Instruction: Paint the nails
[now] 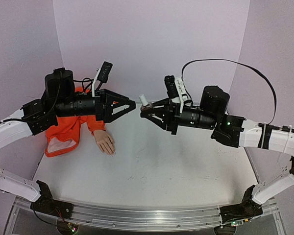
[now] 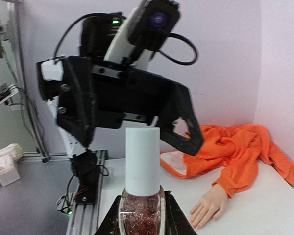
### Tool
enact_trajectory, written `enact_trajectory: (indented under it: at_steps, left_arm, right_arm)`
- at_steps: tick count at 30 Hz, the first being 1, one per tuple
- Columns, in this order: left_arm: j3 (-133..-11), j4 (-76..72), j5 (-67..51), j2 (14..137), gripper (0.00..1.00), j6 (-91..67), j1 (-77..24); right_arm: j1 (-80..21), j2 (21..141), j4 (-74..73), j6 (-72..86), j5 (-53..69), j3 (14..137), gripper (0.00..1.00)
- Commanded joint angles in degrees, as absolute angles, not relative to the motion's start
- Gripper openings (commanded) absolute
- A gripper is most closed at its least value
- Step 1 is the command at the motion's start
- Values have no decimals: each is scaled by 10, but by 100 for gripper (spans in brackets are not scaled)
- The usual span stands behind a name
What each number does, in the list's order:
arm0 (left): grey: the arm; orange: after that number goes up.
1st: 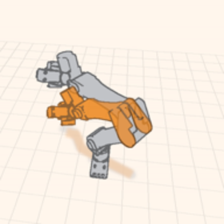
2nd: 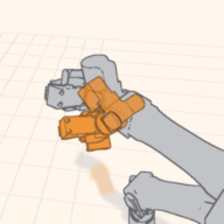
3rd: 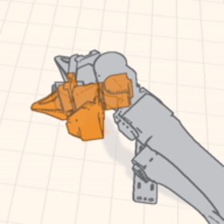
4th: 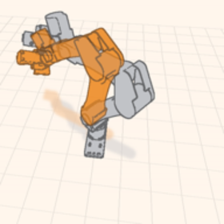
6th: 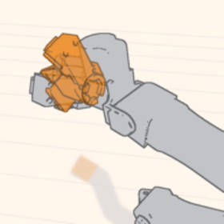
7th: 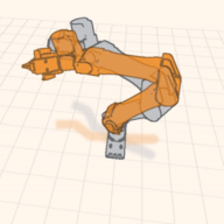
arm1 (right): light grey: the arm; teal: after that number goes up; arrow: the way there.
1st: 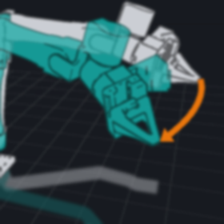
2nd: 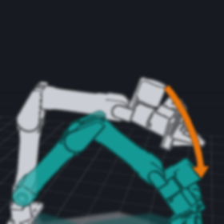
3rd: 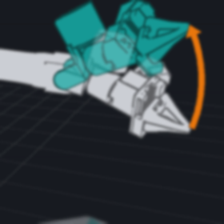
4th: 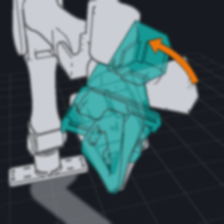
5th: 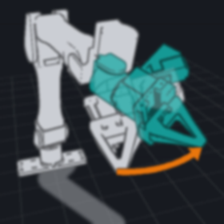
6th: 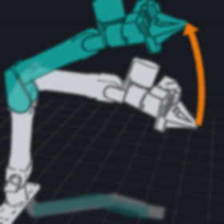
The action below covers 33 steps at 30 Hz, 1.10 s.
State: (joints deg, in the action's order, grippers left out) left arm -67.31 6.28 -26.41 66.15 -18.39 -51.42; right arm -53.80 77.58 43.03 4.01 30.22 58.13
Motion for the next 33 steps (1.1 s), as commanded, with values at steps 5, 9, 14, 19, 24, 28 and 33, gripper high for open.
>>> enact_trajectory:
  at_steps: [5, 9, 14, 19, 24, 28, 33]
  left_arm:
    - [-712, 122, -131, 675, 87, -243, -512]
    - [-711, 128, -114, 677, 81, -246, -512]
    - [-715, 133, -87, 675, 63, -247, -512]
    - [-720, 134, -91, 677, 42, -240, -512]
    - [-717, 136, -112, 682, 18, -227, -512]
    - [-722, 135, -165, 691, 7, -208, -512]
    - [-743, 134, -324, 717, 2, -164, -512]
  right_arm:
    - [-601, 839, 425, 19, -29, 652, 0]
    - [-632, 874, 407, 5, -70, 690, 0]
    - [-653, 905, 402, -19, -89, 718, 0]
    - [-666, 922, 402, -26, -107, 736, 0]
    - [-672, 931, 404, -28, -108, 745, 0]
    - [-672, 925, 417, -22, -92, 736, 0]
    - [-668, 879, 456, -21, -14, 696, 0]
